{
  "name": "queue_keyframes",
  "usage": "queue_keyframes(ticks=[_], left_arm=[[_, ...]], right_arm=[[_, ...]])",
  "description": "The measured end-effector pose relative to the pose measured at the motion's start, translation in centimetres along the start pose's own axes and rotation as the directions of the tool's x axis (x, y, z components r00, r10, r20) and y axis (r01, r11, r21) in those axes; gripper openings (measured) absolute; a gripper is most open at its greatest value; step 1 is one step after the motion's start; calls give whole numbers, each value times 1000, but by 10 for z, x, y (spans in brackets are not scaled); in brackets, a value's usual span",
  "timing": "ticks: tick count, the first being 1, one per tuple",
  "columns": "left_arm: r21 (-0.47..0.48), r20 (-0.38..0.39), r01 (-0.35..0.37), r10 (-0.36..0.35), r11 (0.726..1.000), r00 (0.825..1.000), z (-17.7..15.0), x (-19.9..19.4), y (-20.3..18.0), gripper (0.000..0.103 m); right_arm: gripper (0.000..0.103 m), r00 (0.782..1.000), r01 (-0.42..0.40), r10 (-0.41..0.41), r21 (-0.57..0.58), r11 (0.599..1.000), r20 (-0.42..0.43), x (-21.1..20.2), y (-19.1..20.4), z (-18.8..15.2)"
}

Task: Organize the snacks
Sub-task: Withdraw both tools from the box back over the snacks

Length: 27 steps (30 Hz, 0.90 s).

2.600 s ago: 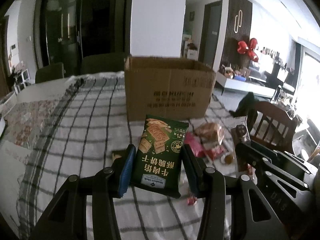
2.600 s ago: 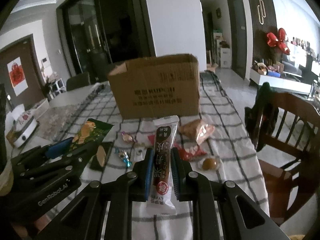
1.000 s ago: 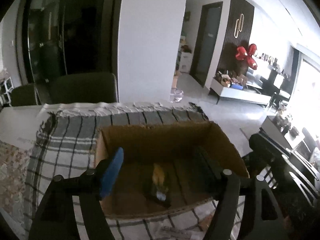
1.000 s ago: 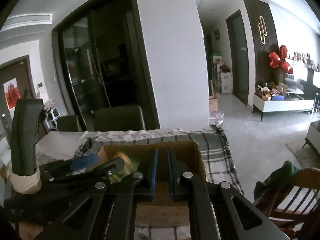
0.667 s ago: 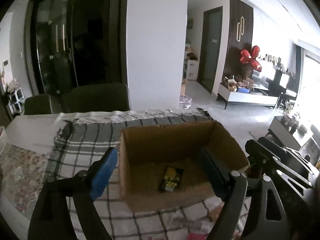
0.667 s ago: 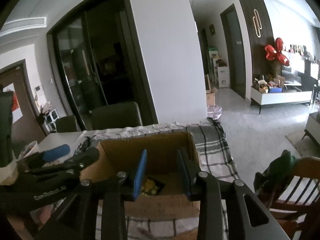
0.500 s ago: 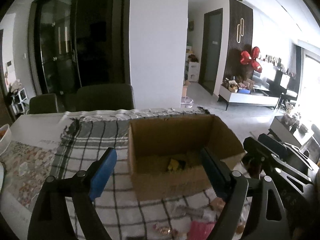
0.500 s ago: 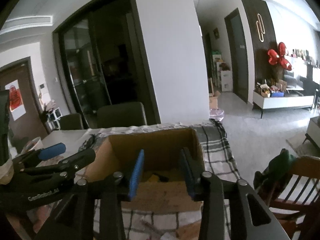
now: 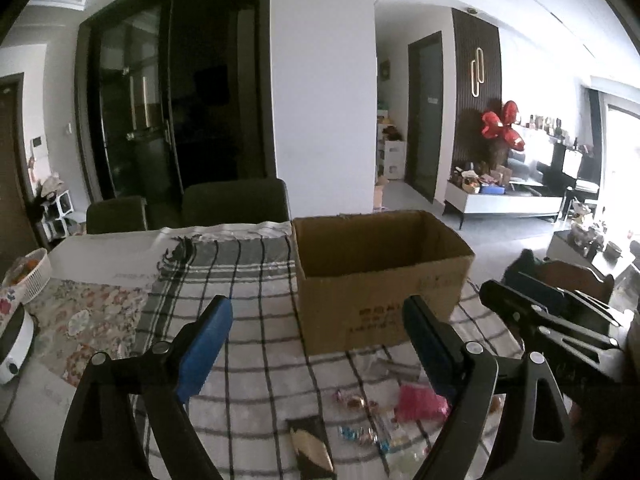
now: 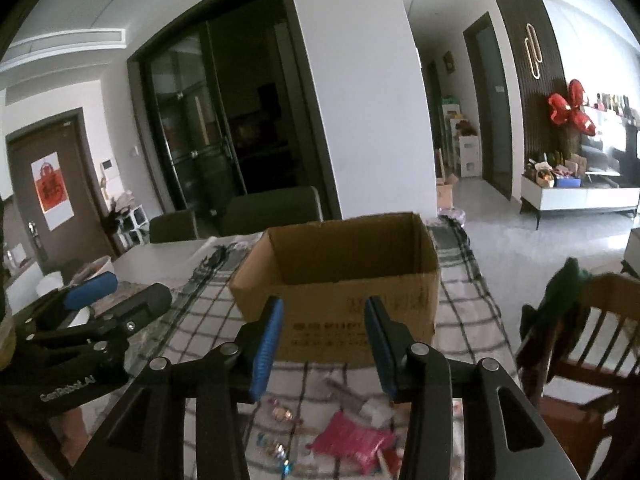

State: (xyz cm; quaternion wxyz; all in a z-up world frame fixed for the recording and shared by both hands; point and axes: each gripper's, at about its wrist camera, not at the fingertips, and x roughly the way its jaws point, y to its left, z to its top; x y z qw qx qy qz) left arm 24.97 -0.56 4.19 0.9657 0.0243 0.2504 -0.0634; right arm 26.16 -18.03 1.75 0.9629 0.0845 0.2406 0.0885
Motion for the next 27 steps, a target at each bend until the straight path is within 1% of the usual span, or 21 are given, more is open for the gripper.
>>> queue_keyframes(ticks=[5,9,13,18,19,24,27], left_arm=[[-12,-2,-20,20,1000,1000,-21,-18,5,87],[-9,-15,-32,32,999,999,-38,-29,6,87],[-2,-24,-56,56,998,998,-54,-38,8,87],[-1,-46,-65,65,998,997,-75,-42,9,86],[-4,-50,-68,68,998,996,-79,-42,10,84],[4,-80,-92,92,996,993,-100,-35,9,83],[16,-103,-91,93,996,990,-110,-29,9,81]], right_arm=[[43,1000,27,-27,14,1000,2,-16,6,-18],[43,999,47,-47,-8,999,2,-27,15,-36],[43,998,55,-56,-14,998,-25,-32,18,-53],[43,996,83,-84,-32,996,-30,-42,22,-74],[43,995,87,-88,-27,996,-37,-43,22,-78],[43,991,99,-98,7,995,-86,-43,19,-101],[43,986,106,-102,19,994,-130,-38,19,-113]])
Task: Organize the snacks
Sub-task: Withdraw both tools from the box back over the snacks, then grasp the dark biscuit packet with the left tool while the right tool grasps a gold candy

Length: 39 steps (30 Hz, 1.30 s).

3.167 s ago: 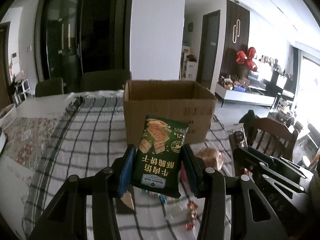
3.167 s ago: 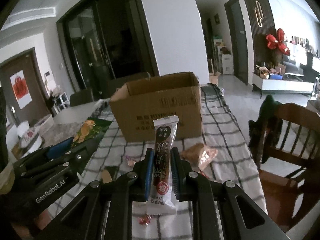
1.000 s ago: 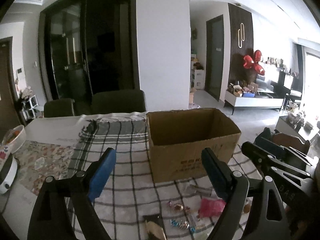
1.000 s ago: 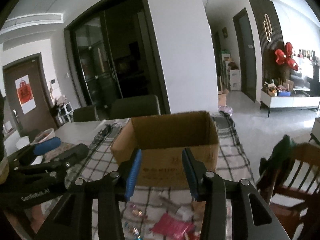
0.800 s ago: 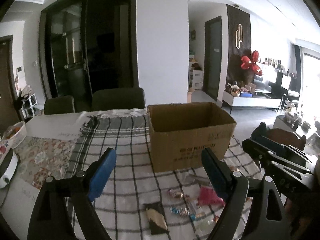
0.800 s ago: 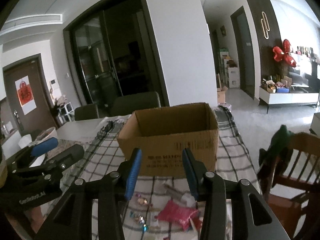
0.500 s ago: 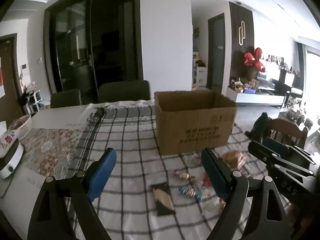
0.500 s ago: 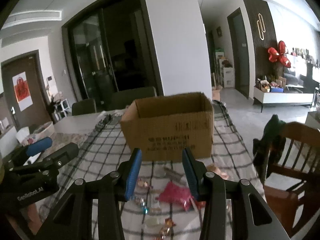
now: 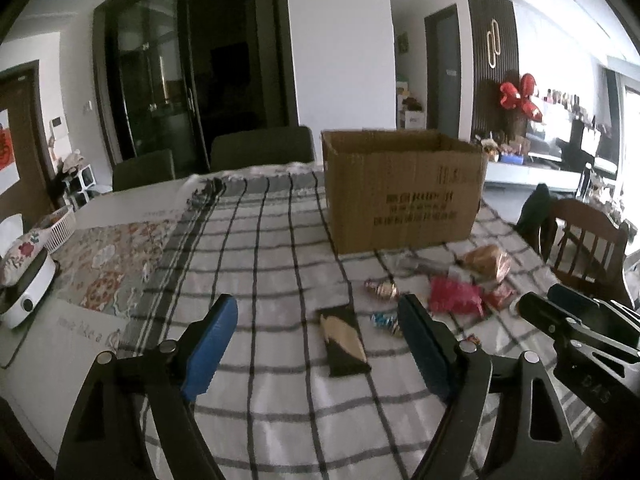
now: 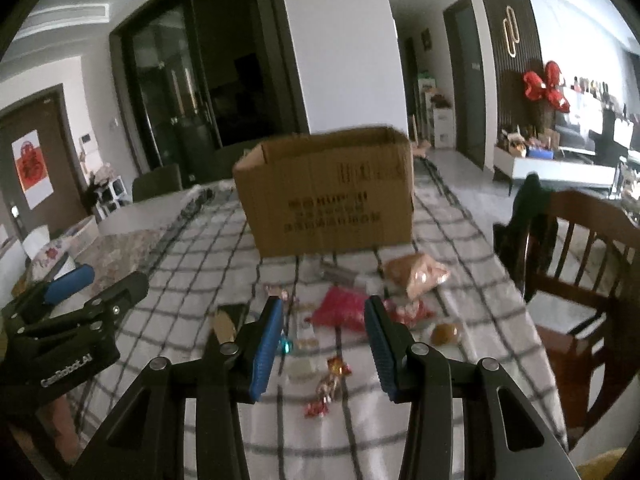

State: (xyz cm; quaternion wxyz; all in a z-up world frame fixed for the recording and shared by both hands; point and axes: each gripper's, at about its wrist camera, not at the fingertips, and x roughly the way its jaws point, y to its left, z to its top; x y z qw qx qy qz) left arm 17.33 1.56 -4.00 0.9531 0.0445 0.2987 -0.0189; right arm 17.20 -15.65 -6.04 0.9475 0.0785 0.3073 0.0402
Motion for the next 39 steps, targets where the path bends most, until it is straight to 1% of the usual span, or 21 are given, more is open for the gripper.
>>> queue_keyframes(ticks=[4,7,10,17,20,24,26,30,32,34,39], left_arm=[[12,-23,-1,2,1000,1000,-12,9,0,81],[8,-58,11,-11,1000,998,-20,19,1,79],[12,-84,8,-7,1000,996,-26,31,0,77],[20,-115,6,-4,1000,993,-32,58,-2,75],[24,-135,9,-6,1000,991,-34,71,-4,73],[21,-156,21,-17,1000,988,-37,85,-7,70],[16,-162,23,-20,1000,987,-37,90,-8,69],[8,-172,24,-22,1000,985,-38,99,-12,67],[7,-174,26,-25,1000,984,-38,102,-14,65],[10,-181,21,-19,1000,983,-37,106,-16,61],[-11,-206,28,-30,1000,978,-35,115,-16,55]], right_arm=[[43,999,7,-5,29,1000,-42,9,-4,-13],[43,998,13,-10,37,999,-64,15,-5,-20],[43,995,11,-6,48,999,-98,24,-4,-28],[43,987,12,-5,46,999,-160,45,-1,-41],[43,983,19,-9,52,998,-184,54,-2,-45],[42,979,26,-14,55,998,-202,62,-3,-48],[36,978,25,-15,48,999,-206,65,-2,-48],[36,977,30,-21,36,999,-214,67,-1,-51],[34,977,31,-23,33,999,-213,68,-2,-50],[28,977,30,-22,34,999,-214,69,-2,-50],[28,975,34,-25,35,999,-222,72,-3,-51]])
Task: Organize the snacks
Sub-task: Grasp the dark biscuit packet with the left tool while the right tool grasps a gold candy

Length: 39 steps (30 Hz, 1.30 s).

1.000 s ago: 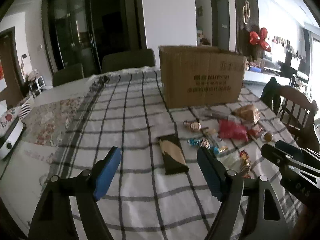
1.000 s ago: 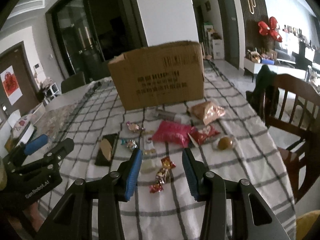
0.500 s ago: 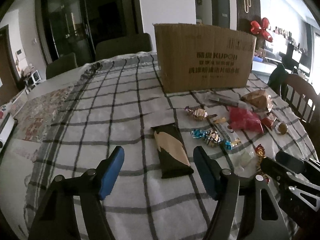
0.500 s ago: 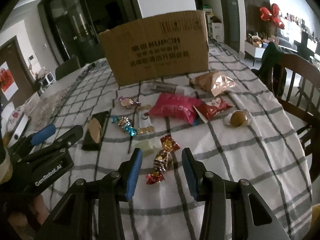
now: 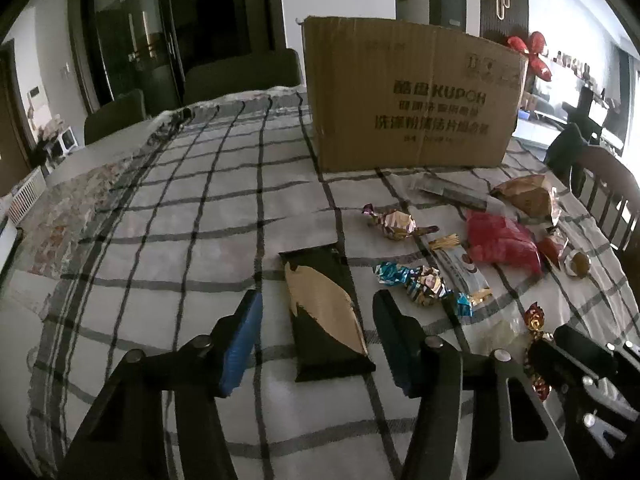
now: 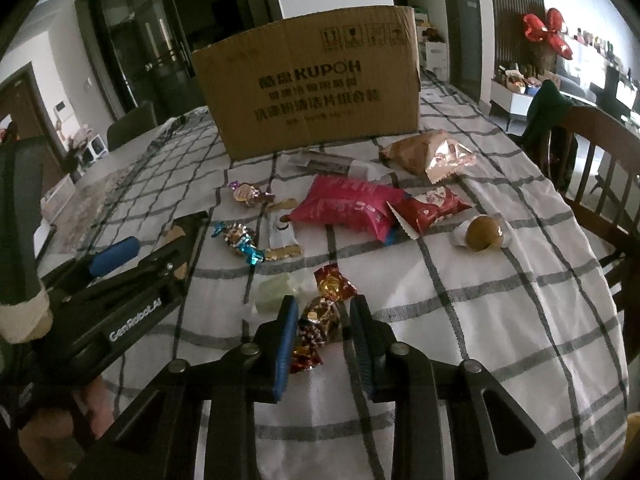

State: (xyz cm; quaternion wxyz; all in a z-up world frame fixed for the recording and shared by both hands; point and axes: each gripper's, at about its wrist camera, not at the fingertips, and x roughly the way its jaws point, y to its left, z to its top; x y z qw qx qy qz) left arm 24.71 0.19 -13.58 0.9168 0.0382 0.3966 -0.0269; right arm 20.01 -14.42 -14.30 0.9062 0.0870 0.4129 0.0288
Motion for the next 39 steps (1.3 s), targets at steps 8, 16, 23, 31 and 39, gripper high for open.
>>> queue_keyframes(ticks=[8,16,23,31,39], left_arm=[[-18,-49,-13,12,1000,999,2,12,0,43],[-34,-79,0,-3,999,997,2,18,3,39],[-39,-63,39,-41,998,997,3,15,3,31],[-29,-29,50,-51,998,998,3,-7,2,31],[-23,35,74,-73,997,997,11,-48,-1,31]], right_arm=[[24,1000,3,-3,-4,1000,-23,6,1,-2],[23,1000,12,-12,-18,1000,-19,8,3,-3],[20,1000,16,-16,-24,1000,-5,4,2,-1],[19,999,3,-1,-40,999,48,-11,2,6],[19,992,-25,34,-73,997,125,-35,6,18]])
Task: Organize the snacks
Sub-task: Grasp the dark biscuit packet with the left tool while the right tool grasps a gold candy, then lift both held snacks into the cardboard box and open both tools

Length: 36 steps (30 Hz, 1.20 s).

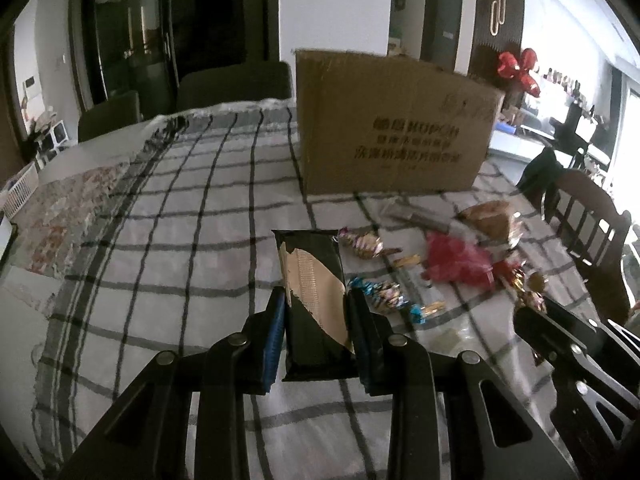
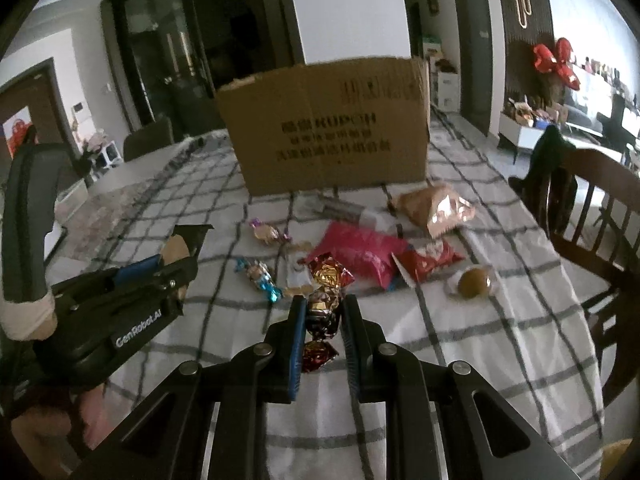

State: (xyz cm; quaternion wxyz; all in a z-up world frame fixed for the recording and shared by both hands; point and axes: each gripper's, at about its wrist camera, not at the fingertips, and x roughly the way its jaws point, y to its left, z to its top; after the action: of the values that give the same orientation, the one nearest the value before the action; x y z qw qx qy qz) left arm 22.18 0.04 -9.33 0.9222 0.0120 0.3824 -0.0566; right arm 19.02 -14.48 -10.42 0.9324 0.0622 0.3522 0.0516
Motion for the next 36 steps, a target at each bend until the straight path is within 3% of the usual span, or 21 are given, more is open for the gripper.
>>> queue_keyframes(ticks=[12,24,36], left_arm=[[-10,123,26,-24,1000,992,28,-54,-15,31],[10,215,44,-45,999,976,59,-81,-30,31],[40,274,77,-85,996,958,106,-79,-35,31]], right_arm=[[19,987,-8,17,-55,998,160,-47,-2,34],[19,976,-127,126,-8,992,177,-61,-21,71],[19,955,-137,139,-26,990,261,-62,-34,125]])
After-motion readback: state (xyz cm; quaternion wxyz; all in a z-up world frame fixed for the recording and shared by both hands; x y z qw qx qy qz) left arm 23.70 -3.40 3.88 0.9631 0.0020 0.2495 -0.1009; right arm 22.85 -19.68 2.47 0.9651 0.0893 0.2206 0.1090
